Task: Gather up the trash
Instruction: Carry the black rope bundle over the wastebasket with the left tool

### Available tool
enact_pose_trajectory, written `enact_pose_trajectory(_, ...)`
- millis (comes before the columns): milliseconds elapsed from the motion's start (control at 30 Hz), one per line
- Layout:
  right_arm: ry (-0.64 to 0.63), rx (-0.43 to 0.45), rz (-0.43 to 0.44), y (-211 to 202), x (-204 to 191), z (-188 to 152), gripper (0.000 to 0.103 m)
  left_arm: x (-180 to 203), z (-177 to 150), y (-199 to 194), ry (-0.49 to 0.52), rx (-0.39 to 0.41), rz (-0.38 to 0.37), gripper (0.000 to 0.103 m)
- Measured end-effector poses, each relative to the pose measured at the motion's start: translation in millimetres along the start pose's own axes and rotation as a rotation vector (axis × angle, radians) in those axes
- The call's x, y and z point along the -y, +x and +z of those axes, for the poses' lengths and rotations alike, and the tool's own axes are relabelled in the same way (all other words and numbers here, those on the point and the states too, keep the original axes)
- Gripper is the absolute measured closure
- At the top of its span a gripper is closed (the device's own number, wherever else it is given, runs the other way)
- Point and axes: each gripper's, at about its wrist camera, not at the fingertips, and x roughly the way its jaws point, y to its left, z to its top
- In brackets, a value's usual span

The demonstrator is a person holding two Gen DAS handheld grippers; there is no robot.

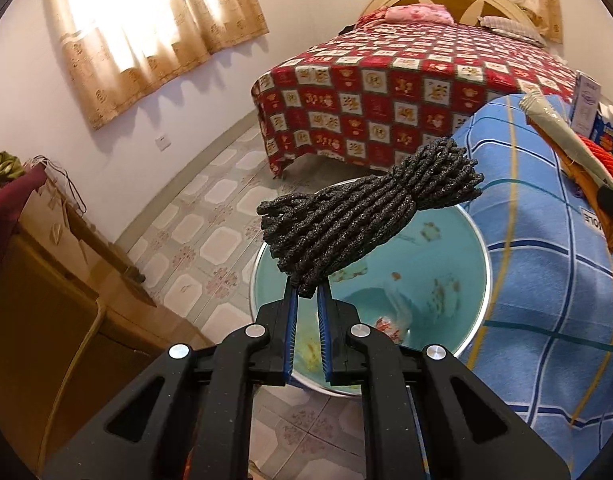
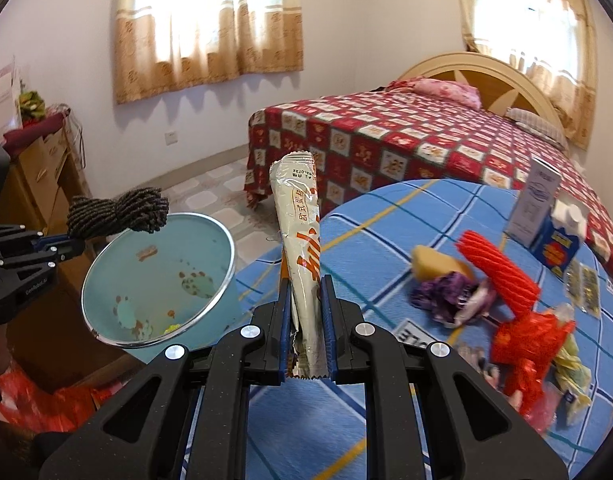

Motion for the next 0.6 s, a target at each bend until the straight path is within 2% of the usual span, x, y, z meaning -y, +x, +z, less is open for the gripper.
enact_pose_trajectory(600,-0.097,-0.055,0.045,36,-36,11,0.088,-24,-4,14,-0.039,-0.043,0.060,0.093)
